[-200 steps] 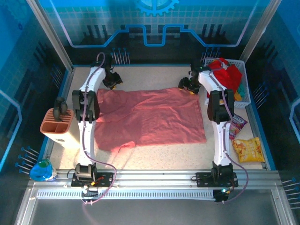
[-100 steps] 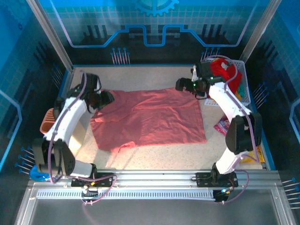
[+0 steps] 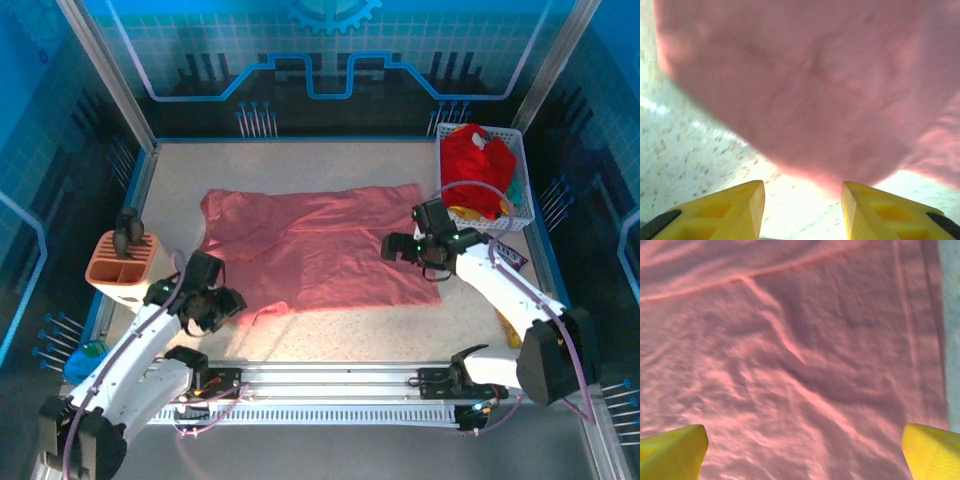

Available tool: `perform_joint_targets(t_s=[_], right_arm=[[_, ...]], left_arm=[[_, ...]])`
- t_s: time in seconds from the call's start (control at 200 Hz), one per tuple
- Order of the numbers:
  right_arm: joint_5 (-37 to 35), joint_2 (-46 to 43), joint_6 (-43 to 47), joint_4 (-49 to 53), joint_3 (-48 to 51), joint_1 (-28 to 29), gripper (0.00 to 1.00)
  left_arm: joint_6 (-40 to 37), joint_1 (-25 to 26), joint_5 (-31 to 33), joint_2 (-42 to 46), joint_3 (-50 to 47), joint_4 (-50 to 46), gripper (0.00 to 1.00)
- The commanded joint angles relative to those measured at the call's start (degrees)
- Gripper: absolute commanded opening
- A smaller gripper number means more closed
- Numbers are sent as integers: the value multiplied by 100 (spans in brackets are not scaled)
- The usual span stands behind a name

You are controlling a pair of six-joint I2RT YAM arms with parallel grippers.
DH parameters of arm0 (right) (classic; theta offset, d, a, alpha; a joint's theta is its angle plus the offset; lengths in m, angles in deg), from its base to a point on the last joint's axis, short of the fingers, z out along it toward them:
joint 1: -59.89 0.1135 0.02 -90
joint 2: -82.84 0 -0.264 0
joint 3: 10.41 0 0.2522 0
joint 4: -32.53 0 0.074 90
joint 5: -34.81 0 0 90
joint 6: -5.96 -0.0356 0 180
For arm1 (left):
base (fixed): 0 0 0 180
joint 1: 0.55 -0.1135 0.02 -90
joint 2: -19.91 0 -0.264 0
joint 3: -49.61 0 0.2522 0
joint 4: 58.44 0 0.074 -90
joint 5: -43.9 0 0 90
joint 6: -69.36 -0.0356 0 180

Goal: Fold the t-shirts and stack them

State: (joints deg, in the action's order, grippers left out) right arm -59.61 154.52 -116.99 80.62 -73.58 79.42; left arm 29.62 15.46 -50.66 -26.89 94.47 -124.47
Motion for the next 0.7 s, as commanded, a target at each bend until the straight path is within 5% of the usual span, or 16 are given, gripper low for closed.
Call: perform_joint_targets(t_s=[0.0, 0.35, 0.695], right_arm=[[-352, -247, -330, 294, 423, 69, 100], [-246, -287, -754, 61, 1311, -376, 93], [-571, -258, -877, 289, 1354, -624, 85]], left_arm=[[1042, 429, 174, 113, -233, 57, 46], [1664, 755, 582, 88, -1012, 1232, 47], [1442, 756, 1302, -146, -1029, 1423, 46]])
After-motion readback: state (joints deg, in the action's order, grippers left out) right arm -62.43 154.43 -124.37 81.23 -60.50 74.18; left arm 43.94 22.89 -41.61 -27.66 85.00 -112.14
